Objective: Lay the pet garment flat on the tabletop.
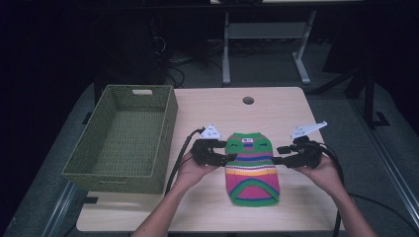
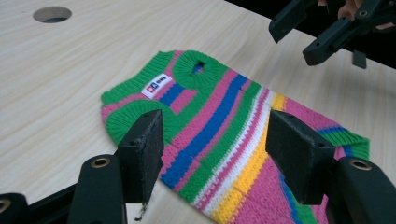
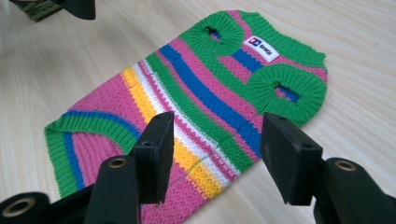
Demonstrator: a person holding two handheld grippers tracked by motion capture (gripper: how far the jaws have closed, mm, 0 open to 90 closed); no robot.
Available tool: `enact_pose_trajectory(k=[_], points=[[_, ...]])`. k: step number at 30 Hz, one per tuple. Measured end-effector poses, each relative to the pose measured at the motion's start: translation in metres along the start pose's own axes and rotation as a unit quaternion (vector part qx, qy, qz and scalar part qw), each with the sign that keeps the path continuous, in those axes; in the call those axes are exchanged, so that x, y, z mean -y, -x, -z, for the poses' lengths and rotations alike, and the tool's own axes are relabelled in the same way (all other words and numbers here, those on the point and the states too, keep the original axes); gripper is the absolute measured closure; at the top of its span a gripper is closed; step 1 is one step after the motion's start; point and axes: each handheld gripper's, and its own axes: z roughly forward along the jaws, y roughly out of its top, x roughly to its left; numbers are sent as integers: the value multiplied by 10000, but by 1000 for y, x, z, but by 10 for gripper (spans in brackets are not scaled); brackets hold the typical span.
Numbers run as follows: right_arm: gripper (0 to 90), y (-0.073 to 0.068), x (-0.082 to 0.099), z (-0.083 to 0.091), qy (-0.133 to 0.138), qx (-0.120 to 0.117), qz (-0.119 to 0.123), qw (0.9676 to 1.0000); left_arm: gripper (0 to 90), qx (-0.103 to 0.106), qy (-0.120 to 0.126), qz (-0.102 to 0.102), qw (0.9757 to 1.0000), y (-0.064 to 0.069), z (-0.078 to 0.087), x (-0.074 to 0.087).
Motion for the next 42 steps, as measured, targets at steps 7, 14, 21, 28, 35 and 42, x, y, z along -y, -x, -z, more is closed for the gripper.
enact_pose_trajectory(k=[7,14,21,28,35,42], points=[[446,-9,9,3,-22,15,55,10000,409,52,-134,-89,9999,7,2,9],[493,-17,17,4,-100,68,136,9998,542,136,-256,-196,9994,14,4,15],[628,-22,20,0,-237,82,243,9994,784,304,-495,-339,9977,21,1,17],[811,-28,24,-10,-415,-12,428,9982,899,350,-878,-611,9936,30,-12,20],[894,-28,26,-20,-617,71,386,9973,900,341,-1093,-631,9914,31,-25,22],[896,-28,28,-37,-904,59,407,9951,900,311,-1388,-578,9881,28,-35,24]])
